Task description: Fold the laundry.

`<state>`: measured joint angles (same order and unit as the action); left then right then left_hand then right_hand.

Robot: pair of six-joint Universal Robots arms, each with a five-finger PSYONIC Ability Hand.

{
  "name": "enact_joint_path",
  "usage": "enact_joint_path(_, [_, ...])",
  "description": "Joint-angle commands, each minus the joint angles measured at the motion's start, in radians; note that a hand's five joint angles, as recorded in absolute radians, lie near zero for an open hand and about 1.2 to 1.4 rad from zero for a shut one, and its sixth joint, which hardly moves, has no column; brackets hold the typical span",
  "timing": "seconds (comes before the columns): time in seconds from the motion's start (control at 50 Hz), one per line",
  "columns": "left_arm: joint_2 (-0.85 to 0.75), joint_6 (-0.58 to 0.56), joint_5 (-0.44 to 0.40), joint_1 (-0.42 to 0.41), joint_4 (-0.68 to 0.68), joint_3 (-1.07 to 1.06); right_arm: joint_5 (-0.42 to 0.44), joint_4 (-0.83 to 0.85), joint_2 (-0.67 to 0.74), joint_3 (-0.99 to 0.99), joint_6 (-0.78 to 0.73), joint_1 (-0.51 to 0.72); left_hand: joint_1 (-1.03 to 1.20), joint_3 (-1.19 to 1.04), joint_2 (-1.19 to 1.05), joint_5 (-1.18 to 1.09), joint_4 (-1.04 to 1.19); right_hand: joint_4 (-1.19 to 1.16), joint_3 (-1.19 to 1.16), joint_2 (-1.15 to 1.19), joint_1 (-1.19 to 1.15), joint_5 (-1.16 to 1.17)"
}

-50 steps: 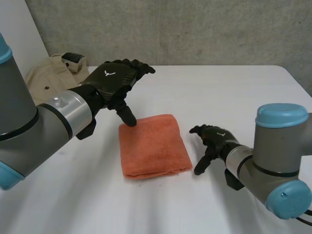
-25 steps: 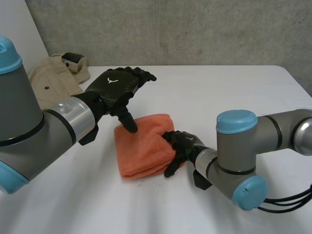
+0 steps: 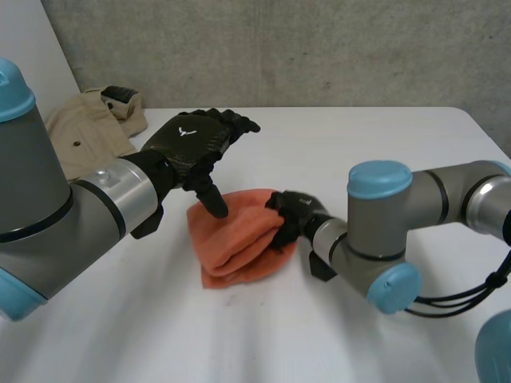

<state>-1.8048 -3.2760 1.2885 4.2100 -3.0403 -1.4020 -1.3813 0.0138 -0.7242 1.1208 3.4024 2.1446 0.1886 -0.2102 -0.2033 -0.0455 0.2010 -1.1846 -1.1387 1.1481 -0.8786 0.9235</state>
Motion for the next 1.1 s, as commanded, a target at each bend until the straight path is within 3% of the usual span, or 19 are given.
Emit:
enact_joint_path(0.02, [0.001, -0.001, 0.000, -0.011, -0.002, 0.001, -0.019, -0.032, 0.075, -0.191, -0.099, -0.185, 0.013, 0.008, 0.002, 0.018, 0.001, -0.212, -0.258, 0.248, -0.518, 0.298])
enact_joint_path(0.14, [-0.005, 0.001, 0.000, -0.028, -0.006, 0.018, -0.081, -0.094, 0.178, -0.422, -0.218, -0.331, 0.013, 0.008, 0.002, 0.018, 0.001, -0.212, -0.258, 0.248, -0.518, 0.298])
enact_joint_path(0.24, [-0.010, 0.001, 0.000, -0.048, -0.006, 0.029, -0.074, -0.202, 0.329, -0.721, -0.238, -0.500, 0.013, 0.008, 0.002, 0.018, 0.001, -0.212, -0.258, 0.248, -0.518, 0.298])
enact_joint_path(0.34, [-0.024, 0.002, 0.005, -0.068, -0.008, 0.029, -0.051, -0.279, 0.476, -0.995, -0.245, -0.588, 0.013, 0.008, 0.002, 0.018, 0.001, -0.212, -0.258, 0.248, -0.518, 0.298])
enact_joint_path(0.44, [-0.034, 0.004, 0.006, -0.073, -0.006, 0.028, -0.083, -0.230, 0.494, -0.989, -0.297, -0.646, 0.019, 0.003, -0.004, 0.012, 0.007, -0.212, -0.258, 0.248, -0.518, 0.298])
enact_joint_path(0.48, [-0.041, 0.004, 0.008, -0.073, -0.008, 0.028, -0.174, -0.210, 0.502, -0.987, -0.331, -0.683, 0.019, 0.003, -0.004, 0.012, 0.007, -0.212, -0.258, 0.248, -0.518, 0.298])
enact_joint_path(0.54, [-0.051, 0.004, 0.009, -0.073, -0.008, 0.032, -0.235, -0.189, 0.506, -0.989, -0.357, -0.703, 0.022, 0.000, -0.007, 0.009, 0.010, -0.212, -0.258, 0.248, -0.518, 0.298])
enact_joint_path(0.72, [-0.080, 0.010, 0.012, -0.096, -0.009, 0.058, -0.295, -0.173, 0.517, -0.992, -0.365, -0.729, 0.025, -0.003, -0.010, 0.006, 0.012, -0.212, -0.258, 0.248, -0.518, 0.298])
enact_joint_path(0.92, [-0.097, 0.025, 0.012, -0.110, -0.009, 0.071, -0.272, -0.190, 0.529, -0.983, -0.370, -0.741, 0.028, -0.006, -0.013, 0.004, 0.015, -0.212, -0.258, 0.248, -0.518, 0.298])
enact_joint_path(0.96, [-0.097, 0.027, 0.012, -0.110, -0.009, 0.072, -0.245, -0.221, 0.529, -0.977, -0.376, -0.743, 0.028, -0.006, -0.013, 0.004, 0.015, 0.725, 0.679, -0.688, 0.419, -0.638])
enact_joint_path(0.98, [-0.097, 0.027, 0.012, -0.110, -0.009, 0.072, -0.231, -0.235, 0.529, -0.975, -0.379, -0.744, 0.025, -0.003, -0.010, 0.006, 0.013, 1.010, 0.964, -0.974, 0.704, -0.924])
enact_joint_path(1.1, [-0.091, 0.036, 0.015, -0.110, -0.009, 0.072, -0.189, -0.394, 0.508, -0.961, -0.471, -0.747, 0.025, -0.003, -0.010, 0.006, 0.012, 1.010, 0.964, -0.974, 0.704, -0.924])
